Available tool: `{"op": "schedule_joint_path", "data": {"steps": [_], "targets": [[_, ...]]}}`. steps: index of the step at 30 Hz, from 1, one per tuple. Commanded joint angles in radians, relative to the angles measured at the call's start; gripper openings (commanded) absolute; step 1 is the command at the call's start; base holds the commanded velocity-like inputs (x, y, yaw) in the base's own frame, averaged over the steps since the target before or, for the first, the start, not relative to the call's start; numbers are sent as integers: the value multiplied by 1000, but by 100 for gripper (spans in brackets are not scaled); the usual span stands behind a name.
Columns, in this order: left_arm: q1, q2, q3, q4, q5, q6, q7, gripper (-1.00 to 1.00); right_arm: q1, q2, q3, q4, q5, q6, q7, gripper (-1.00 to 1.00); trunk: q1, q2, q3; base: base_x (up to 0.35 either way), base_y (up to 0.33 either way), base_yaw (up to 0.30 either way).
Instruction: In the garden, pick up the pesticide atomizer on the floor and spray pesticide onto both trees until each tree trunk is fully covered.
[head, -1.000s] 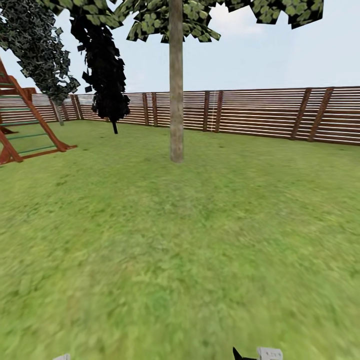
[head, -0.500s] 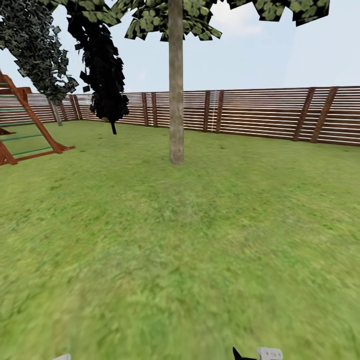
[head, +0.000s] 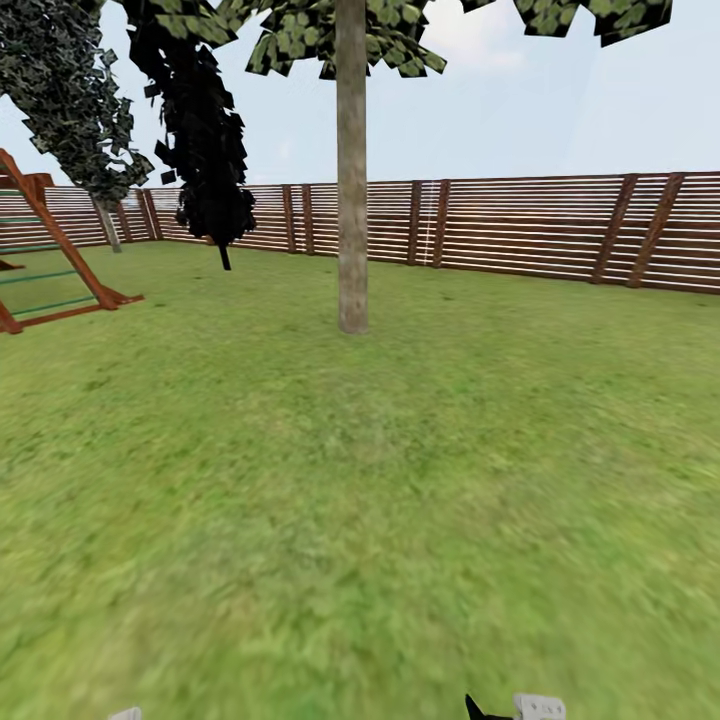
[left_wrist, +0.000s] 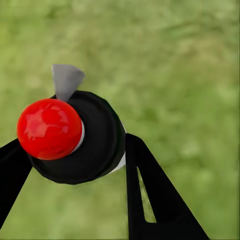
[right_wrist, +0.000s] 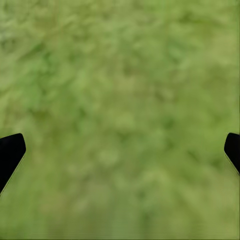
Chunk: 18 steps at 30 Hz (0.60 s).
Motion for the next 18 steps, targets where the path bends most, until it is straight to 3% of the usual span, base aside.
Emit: {"op": "schedule_joint_path", "data": {"steps": [1, 18], "targets": [[-1, 0, 7, 1, -1, -2, -5, -100, -1, 0, -9, -1, 4, -2, 7, 100, 0, 0, -1, 339, 0, 0], [-1, -2, 6, 1, -1, -2, -5, -100, -1, 0, -9, 0, 4, -2, 7, 100, 0, 0, -1, 339, 0, 0]]}}
